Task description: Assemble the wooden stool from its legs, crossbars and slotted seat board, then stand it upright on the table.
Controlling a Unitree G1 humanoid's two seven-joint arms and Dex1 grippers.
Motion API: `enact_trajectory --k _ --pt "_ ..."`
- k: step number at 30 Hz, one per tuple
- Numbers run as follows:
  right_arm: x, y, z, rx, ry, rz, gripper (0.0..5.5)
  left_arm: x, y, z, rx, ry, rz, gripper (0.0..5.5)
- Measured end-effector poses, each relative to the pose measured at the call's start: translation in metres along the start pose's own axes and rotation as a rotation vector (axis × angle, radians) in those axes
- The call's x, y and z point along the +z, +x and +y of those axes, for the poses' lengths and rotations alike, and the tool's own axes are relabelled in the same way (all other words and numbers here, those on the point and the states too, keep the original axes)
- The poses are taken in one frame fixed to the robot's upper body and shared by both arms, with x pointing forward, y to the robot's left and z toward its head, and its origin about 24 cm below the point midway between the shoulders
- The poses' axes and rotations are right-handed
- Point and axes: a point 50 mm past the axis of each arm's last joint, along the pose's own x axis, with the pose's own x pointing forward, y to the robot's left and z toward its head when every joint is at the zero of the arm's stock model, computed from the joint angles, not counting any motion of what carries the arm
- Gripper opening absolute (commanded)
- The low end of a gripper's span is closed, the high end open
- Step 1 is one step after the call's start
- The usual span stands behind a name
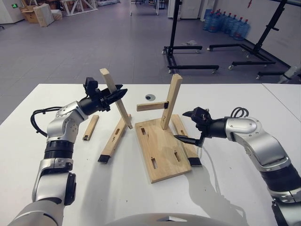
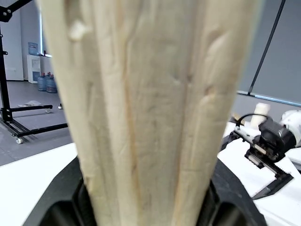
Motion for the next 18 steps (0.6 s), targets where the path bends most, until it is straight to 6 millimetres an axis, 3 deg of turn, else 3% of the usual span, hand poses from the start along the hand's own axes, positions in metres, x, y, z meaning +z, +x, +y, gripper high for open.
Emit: enact_trajectory --k 5,10,18 --pt "-0.003 0.000 0.002 0.007 0.019 -0.007 5.40 -0.001 0.003 -0.002 -0.088 -0.157 -0.113 2.02" --pt "-0.002 0.001 0.003 0.008 0.020 -0.012 5.40 0.000 0.015 -0.001 -0.142 -0.183 -0.151 2.02" --pt "-0.002 0.004 0.005 0.016 0.026 -0.022 5.40 -0.010 0.019 0.007 -0.144 -0.146 -0.136 2.02"
